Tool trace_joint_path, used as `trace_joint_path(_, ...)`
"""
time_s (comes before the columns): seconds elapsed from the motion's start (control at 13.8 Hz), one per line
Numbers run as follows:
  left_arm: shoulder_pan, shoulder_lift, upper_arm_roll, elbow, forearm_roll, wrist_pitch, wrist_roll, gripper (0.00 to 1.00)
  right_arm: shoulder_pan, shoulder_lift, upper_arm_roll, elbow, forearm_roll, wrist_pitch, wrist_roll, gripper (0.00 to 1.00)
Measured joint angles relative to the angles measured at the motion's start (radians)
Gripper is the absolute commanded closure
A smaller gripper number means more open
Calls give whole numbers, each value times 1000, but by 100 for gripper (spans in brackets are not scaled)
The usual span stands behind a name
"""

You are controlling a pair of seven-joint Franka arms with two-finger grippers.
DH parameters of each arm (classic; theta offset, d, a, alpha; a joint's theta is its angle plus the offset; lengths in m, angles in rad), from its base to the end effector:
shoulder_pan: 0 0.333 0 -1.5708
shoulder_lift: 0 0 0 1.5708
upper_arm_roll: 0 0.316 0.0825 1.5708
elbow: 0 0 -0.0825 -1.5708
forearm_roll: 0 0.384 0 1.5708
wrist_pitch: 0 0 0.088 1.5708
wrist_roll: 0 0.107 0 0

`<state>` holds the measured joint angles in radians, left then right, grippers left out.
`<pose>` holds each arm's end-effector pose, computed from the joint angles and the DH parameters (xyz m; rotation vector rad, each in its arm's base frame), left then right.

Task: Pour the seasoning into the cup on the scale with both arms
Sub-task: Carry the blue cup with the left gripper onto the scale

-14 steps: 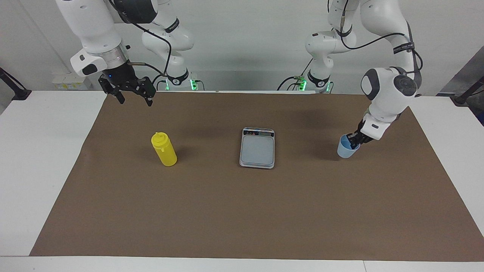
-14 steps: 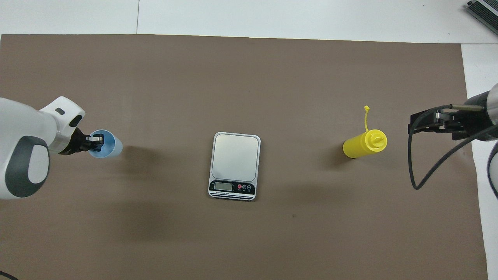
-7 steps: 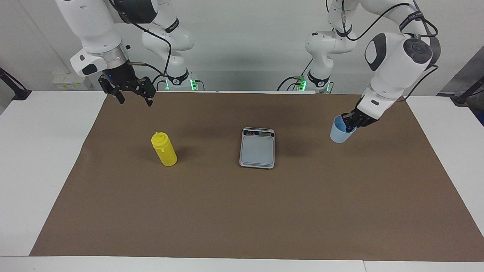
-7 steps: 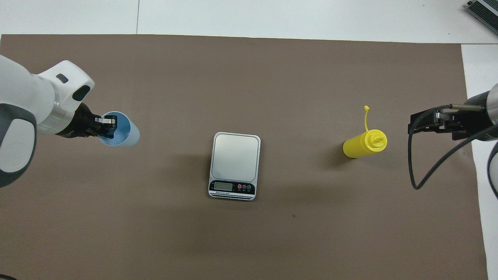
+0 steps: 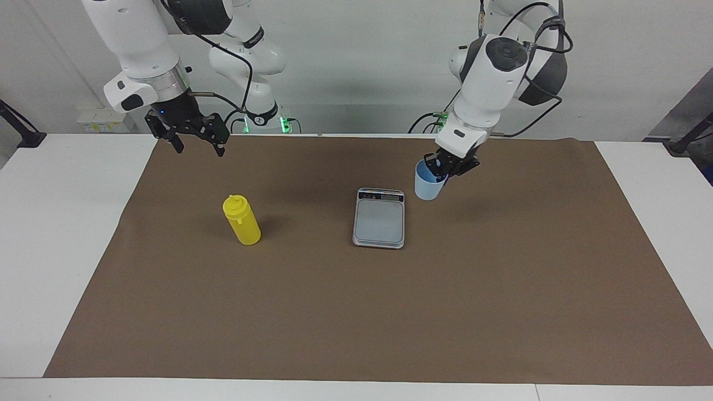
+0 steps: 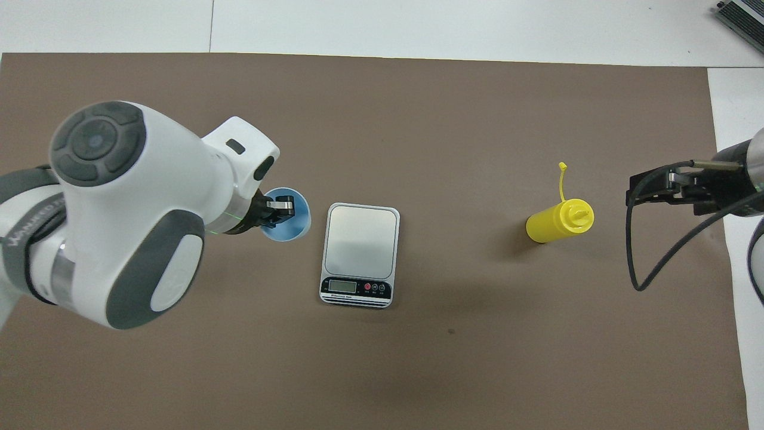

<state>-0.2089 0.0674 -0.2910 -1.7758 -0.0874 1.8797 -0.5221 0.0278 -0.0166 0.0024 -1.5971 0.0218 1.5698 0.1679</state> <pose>0.5139 -0.2837 0.5172 3.0316 0.0730 -0.0248 0.5486 0.0189 0.6212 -3.1135 0.2149 0.0200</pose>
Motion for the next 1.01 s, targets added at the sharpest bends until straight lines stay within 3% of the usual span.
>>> trace_joint_path(0.36,-111,78,1,-55,0,140,-92,100,0,0,0,0,0,0,0,0)
trace_joint_path(1.01,-164,198,5,-76,74,256,-160,100,0,0,0,0,0,0,0,0)
